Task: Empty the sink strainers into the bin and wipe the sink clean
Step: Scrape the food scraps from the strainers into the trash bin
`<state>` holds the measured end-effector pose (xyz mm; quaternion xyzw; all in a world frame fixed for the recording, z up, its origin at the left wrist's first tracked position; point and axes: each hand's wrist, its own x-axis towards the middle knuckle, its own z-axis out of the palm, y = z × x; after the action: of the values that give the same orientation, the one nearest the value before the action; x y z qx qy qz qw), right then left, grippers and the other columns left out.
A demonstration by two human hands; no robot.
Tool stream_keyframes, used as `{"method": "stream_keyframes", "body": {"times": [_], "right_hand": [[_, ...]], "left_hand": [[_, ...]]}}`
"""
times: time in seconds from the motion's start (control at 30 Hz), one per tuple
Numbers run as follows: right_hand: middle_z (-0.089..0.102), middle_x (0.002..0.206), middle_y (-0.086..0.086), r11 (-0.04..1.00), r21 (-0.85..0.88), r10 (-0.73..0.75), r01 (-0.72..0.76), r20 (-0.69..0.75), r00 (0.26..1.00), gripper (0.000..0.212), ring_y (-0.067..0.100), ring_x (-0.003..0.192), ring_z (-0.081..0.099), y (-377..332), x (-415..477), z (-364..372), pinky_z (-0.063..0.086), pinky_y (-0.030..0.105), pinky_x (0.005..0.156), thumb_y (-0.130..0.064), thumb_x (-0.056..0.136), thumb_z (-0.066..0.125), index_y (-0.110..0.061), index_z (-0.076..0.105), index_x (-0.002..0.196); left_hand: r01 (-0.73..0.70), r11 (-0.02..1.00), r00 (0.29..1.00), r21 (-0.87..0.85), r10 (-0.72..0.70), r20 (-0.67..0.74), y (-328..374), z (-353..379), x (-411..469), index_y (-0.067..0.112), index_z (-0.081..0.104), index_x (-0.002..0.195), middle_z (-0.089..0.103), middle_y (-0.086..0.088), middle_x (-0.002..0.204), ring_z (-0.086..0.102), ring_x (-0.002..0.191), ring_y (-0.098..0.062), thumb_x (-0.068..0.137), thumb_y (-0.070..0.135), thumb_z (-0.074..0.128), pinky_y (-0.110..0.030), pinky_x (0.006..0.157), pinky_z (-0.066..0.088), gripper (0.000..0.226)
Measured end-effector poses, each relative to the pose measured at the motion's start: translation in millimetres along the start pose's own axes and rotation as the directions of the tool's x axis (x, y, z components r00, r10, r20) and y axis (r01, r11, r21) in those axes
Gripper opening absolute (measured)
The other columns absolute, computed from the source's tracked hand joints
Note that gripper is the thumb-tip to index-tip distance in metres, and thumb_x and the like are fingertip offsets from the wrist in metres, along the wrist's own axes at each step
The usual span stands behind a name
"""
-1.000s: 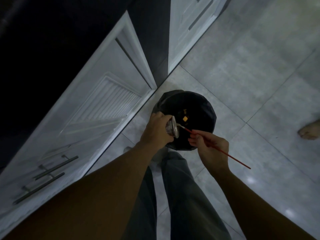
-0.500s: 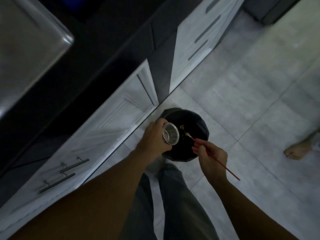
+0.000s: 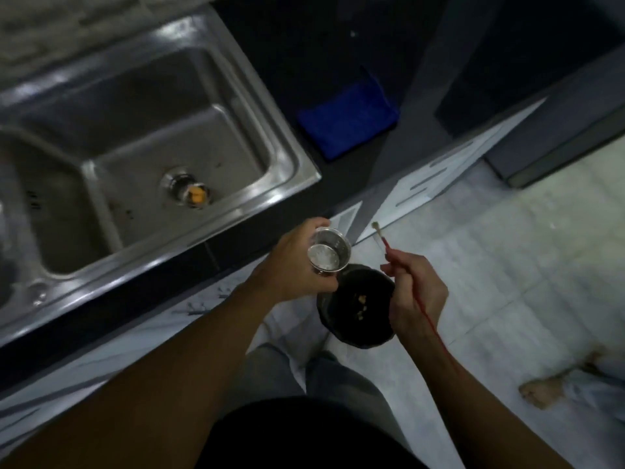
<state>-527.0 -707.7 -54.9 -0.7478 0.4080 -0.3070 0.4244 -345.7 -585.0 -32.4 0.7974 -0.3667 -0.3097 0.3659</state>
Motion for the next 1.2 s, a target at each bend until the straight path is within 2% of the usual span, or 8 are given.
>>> {"method": "stream_keyframes", "body": {"times": [0.1, 0.23, 0.37, 0.47, 0.6, 0.73, 1.0, 1.2], "right_hand": [[0.068, 0.1, -0.005, 0.98, 0.064, -0.193, 0.19, 0.058, 0.979, 0.031, 0.01, 0.089, 0.068, -48, 11, 25, 0.057, 0.028, 0.079, -0.005, 0.091, 0.047, -0.011, 0.07, 0.111], [0.069, 0.104, 0.001, 0.94, 0.123, -0.334, 0.318, 0.141, 0.932, 0.031, 0.012, 0.09, 0.068, -105, 28, 87, 0.053, 0.023, 0.081, -0.003, 0.09, 0.054, -0.007, 0.07, 0.116], [0.07, 0.099, 0.004, 0.903, 0.111, -0.429, 0.415, 0.307, 0.85, 0.031, 0.005, 0.081, 0.063, -154, 32, 166, 0.048, 0.009, 0.077, 0.001, 0.092, 0.058, -0.002, 0.067, 0.122], [0.072, 0.096, 0.006, 0.88, 0.097, -0.457, 0.464, 0.434, 0.776, 0.034, 0.01, 0.08, 0.064, -174, 34, 224, 0.052, 0.017, 0.076, -0.005, 0.095, 0.056, -0.005, 0.065, 0.127], [0.073, 0.094, 0.004, 0.865, -0.036, -0.385, 0.501, 0.592, 0.708, 0.038, 0.014, 0.079, 0.065, -173, 37, 285, 0.049, 0.021, 0.076, -0.029, 0.098, 0.043, -0.018, 0.067, 0.125], [0.07, 0.08, 0.01, 0.834, -0.129, -0.326, 0.537, 0.67, 0.667, 0.027, 0.025, 0.072, 0.066, -152, 43, 309, 0.054, 0.039, 0.071, -0.013, 0.095, 0.052, -0.011, 0.071, 0.114], [0.065, 0.08, 0.005, 0.785, -0.287, -0.224, 0.549, 0.695, 0.683, 0.039, 0.021, 0.068, 0.061, -142, 42, 317, 0.049, 0.031, 0.062, -0.029, 0.093, 0.038, -0.014, 0.067, 0.114], [0.065, 0.075, 0.004, 0.791, -0.253, -0.248, 0.557, 0.699, 0.67, 0.029, 0.019, 0.061, 0.06, -142, 43, 316, 0.049, 0.028, 0.057, -0.017, 0.093, 0.049, -0.01, 0.069, 0.114]], "left_hand": [[-0.095, 0.995, 0.977, -0.04, 0.086, -0.198, -7, -59, -18, 0.027, 0.053, 0.131, 0.064, 0.009, 0.119, 0.064, 0.109, -0.006, 0.055, 0.029, 0.085, -0.029, 0.094, 0.054, 0.083], [0.035, 0.995, 0.917, -0.089, -0.068, -0.393, -44, -136, -33, 0.04, 0.048, 0.127, 0.061, 0.012, 0.121, 0.06, 0.106, -0.001, 0.056, 0.041, 0.083, -0.007, 0.086, 0.044, 0.079], [0.142, 0.987, 0.862, -0.079, -0.162, -0.481, -97, -194, -41, 0.037, 0.047, 0.129, 0.058, 0.004, 0.135, 0.057, 0.123, -0.018, 0.053, 0.042, 0.084, -0.039, 0.105, 0.048, 0.084], [0.272, 0.957, 0.808, -0.098, -0.282, -0.518, -135, -222, -43, 0.042, 0.048, 0.124, 0.058, -0.002, 0.124, 0.057, 0.115, -0.023, 0.049, 0.044, 0.084, -0.042, 0.099, 0.051, 0.083], [0.311, 0.937, 0.79, -0.16, -0.348, -0.504, -185, -237, -38, 0.025, 0.052, 0.124, 0.055, -0.008, 0.123, 0.056, 0.11, -0.024, 0.054, 0.021, 0.091, -0.038, 0.094, 0.051, 0.079], [0.427, 0.89, 0.782, -0.162, -0.453, -0.428, -222, -240, -24, 0.02, 0.05, 0.127, 0.057, -0.007, 0.127, 0.057, 0.114, -0.026, 0.056, 0.017, 0.093, -0.04, 0.095, 0.051, 0.083], [0.562, 0.815, 0.768, -0.14, -0.577, -0.277, -275, -223, 6, 0.015, 0.044, 0.133, 0.053, -0.012, 0.139, 0.051, 0.127, -0.03, 0.062, 0.015, 0.094, -0.041, 0.107, 0.044, 0.087], [0.598, 0.791, 0.747, -0.128, -0.608, -0.269, -297, -212, 22, 0.019, 0.044, 0.125, 0.054, -0.011, 0.133, 0.051, 0.123, -0.03, 0.051, 0.018, 0.098, -0.036, 0.096, 0.044, 0.091]]}}
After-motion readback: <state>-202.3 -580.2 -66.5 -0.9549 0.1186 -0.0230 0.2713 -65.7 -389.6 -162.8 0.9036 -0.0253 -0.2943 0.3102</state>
